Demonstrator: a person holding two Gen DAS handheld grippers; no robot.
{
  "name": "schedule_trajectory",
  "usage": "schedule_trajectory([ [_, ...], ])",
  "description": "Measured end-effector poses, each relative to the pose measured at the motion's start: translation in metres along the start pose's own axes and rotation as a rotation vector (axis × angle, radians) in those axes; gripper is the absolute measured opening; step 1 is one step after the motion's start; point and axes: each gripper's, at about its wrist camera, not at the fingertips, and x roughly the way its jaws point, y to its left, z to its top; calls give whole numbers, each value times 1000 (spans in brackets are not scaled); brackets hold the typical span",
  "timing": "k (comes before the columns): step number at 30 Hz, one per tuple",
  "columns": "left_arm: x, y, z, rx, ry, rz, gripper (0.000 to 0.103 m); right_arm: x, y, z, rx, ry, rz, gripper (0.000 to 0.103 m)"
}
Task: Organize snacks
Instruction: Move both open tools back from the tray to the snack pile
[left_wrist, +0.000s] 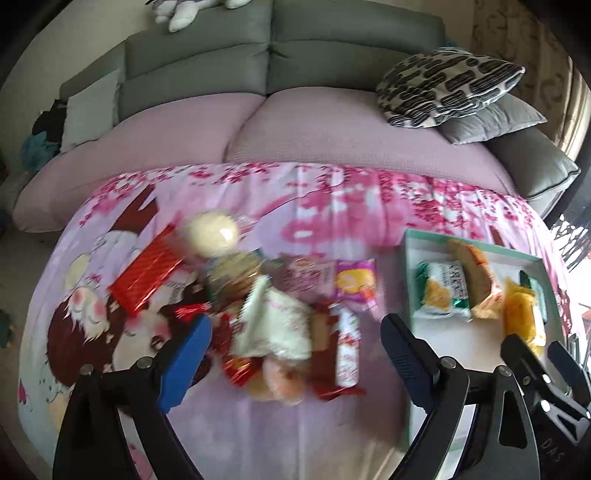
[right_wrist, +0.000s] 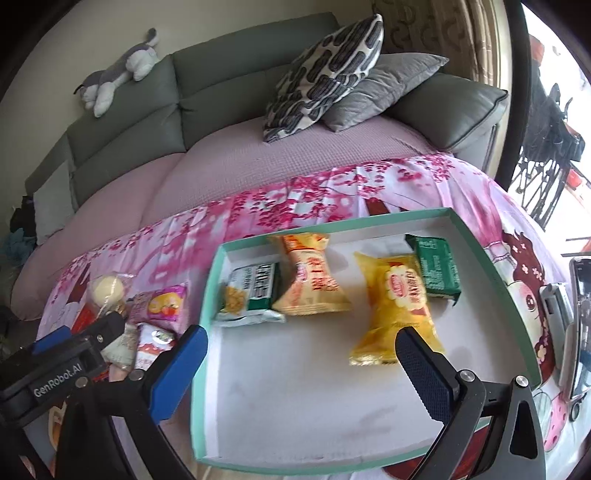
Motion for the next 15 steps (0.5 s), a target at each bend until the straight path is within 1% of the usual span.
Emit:
schedule_trajectory([
  [3, -2, 15, -7, -12, 15, 11, 93, 2, 11, -7, -2, 30, 10, 102],
  [5, -2, 25, -11, -12, 38, 21, 93, 7, 19, -13, -2, 77, 28, 102],
  [7, -1, 33, -17, -7, 68, 48, 93, 12, 27, -19, -10, 118, 31, 102],
  [12, 5, 65, -32, -47, 140, 111, 93, 15, 49, -30, -49, 145, 26, 102],
  [15, 6, 84, -32, -90, 151, 123, 93, 16, 63, -38, -77, 157, 25, 102],
])
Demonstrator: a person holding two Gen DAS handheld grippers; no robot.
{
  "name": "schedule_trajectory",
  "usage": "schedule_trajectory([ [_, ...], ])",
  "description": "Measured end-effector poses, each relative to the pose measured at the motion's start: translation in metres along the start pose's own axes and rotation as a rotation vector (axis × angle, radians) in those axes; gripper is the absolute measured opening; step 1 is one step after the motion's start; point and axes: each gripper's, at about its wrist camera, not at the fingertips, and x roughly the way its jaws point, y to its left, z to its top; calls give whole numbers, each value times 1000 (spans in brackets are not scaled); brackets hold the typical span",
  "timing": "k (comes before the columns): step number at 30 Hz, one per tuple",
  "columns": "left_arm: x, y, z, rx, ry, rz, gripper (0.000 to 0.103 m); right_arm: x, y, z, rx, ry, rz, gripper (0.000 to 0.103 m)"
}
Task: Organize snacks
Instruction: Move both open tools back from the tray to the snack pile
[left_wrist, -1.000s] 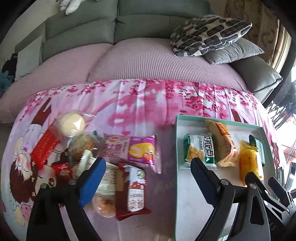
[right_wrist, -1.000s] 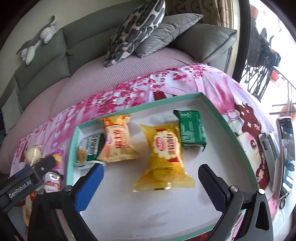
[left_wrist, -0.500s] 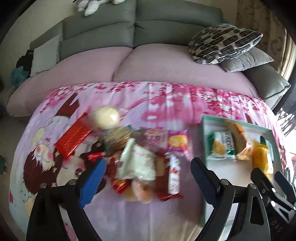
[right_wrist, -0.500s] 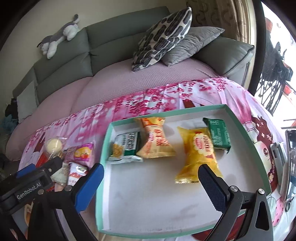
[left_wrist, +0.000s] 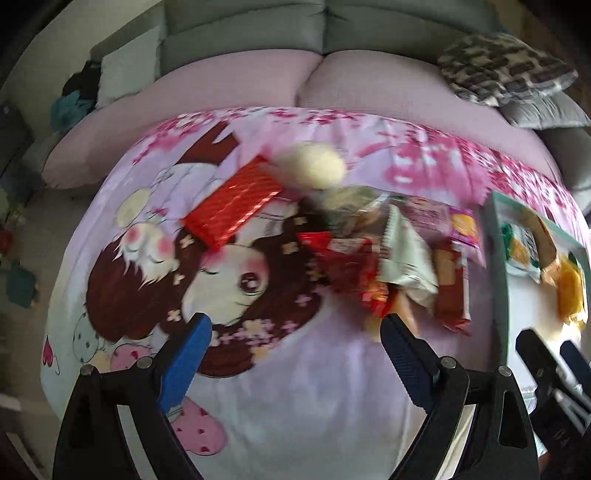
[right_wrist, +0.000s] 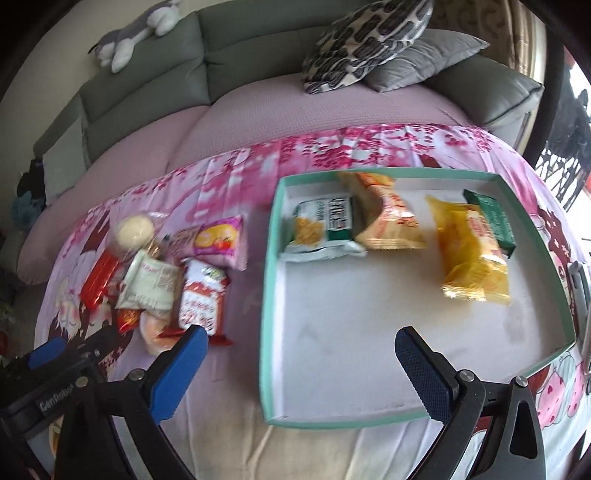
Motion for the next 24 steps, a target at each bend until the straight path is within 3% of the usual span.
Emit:
schedule_trajectory([
  [11, 12, 42, 9, -79, 27, -23, 93, 18, 52, -16, -75, 62, 13, 102],
  [24, 28, 60, 21, -139, 53, -84, 93, 38, 71, -11, -106, 66, 5, 102],
])
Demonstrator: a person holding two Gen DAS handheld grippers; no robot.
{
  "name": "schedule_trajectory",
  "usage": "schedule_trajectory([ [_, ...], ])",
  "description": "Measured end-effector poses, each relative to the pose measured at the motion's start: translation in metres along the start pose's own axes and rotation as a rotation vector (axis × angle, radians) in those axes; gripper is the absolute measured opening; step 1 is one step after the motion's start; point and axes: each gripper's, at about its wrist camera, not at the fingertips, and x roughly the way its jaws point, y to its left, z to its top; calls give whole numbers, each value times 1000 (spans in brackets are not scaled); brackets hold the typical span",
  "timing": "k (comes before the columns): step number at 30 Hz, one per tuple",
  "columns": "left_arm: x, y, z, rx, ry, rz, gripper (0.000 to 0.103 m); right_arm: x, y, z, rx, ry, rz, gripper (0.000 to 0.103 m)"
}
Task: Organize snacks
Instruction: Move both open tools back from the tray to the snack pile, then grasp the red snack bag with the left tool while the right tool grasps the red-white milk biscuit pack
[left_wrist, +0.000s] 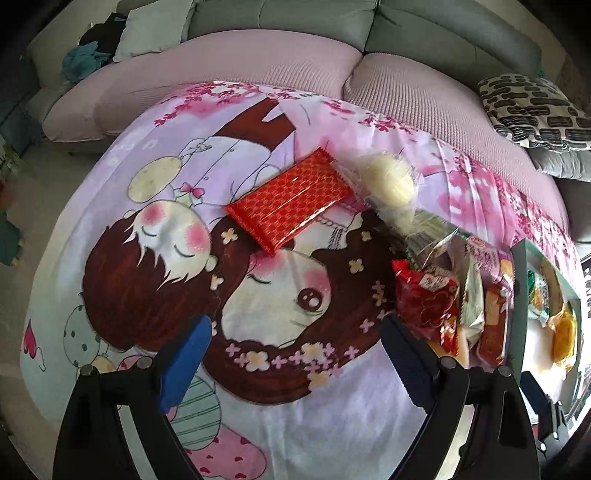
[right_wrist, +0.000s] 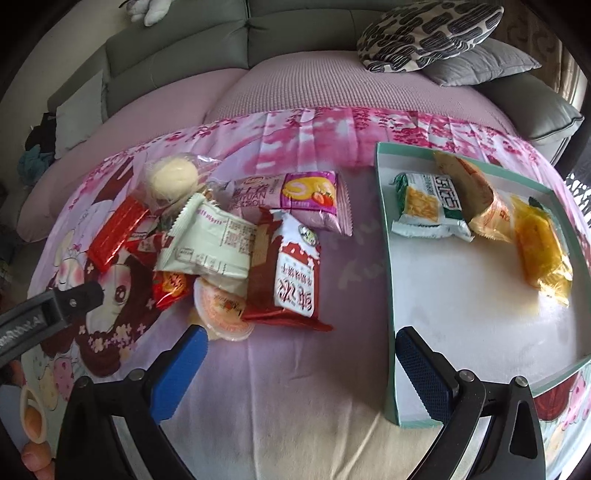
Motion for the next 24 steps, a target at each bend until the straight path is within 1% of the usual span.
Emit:
schedule_trajectory([
  [7, 6, -19, 13, 14, -10, -90, 93, -3, -3, 9, 3, -47, -4, 102],
  [12, 18, -31, 21, -4, 3, -176, 93, 0, -7, 10, 12, -40, -3, 102],
  [16, 26, -43, 23, 6, 5, -196, 93, 2, -9, 11, 13, -41, -5, 102],
  [18, 31, -48, 24, 11, 16, -202, 89, 3, -10, 11, 18, -39, -5, 102],
  [22, 38, -51, 23, 0, 35, -224, 86, 3, -14, 12, 27, -37, -8, 102],
  [24, 39, -53, 22, 0, 36, -253, 75, 3, -16, 12, 34, -38, -9, 102],
])
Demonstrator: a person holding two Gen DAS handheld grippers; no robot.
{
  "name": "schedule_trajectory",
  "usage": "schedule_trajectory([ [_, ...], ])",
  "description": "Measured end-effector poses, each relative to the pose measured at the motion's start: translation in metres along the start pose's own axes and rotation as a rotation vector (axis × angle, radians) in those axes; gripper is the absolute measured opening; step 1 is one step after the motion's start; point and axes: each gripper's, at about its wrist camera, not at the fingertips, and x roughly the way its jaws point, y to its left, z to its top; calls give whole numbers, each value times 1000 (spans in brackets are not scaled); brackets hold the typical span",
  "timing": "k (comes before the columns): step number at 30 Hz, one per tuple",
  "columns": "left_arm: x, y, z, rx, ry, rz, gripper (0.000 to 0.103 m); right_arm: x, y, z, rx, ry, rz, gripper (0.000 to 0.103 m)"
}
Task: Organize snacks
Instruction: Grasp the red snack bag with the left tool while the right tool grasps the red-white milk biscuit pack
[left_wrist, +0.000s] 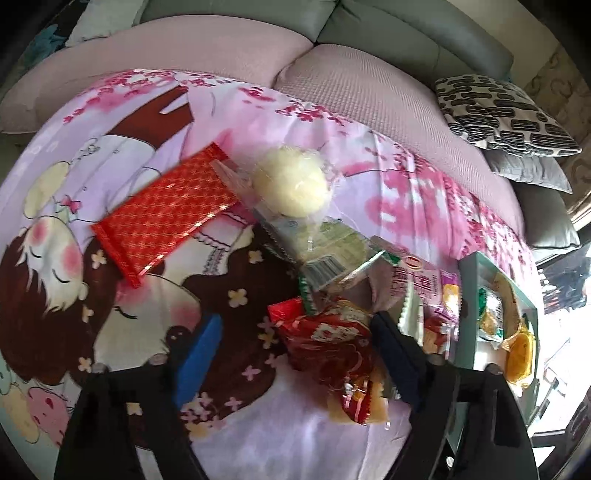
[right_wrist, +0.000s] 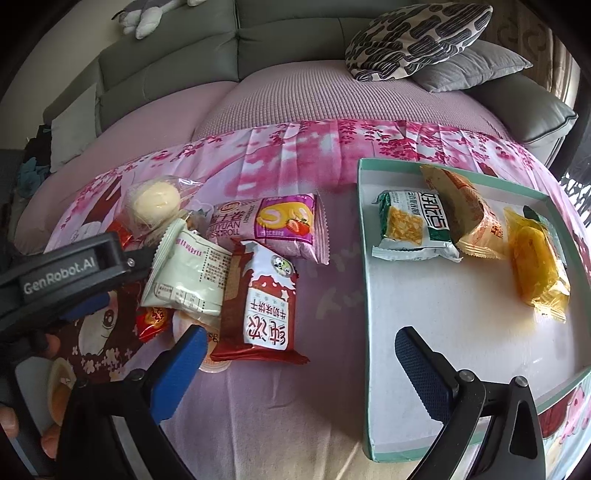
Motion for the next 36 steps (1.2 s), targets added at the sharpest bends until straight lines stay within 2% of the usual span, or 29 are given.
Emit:
schedule_trajectory([
  [5, -1, -6, -1, 8, -4, -70, 50, -1, -1, 0, 7, -1, 0, 102],
  [11, -2, -2, -1, -21, 8, -83, 49, -1, -2, 1, 12, -6, 1, 102],
  [24, -18, 29, -6, -82, 26, -20, 48, -5, 3, 1, -10, -26, 13, 101],
  [31, -28, 47, -11, -109, 15, 30, 50, -9, 17, 1, -80, -67, 33, 91],
  [36, -28, 52, -11, -121, 18, 21, 51, -6, 25, 1, -99, -63, 77, 83],
])
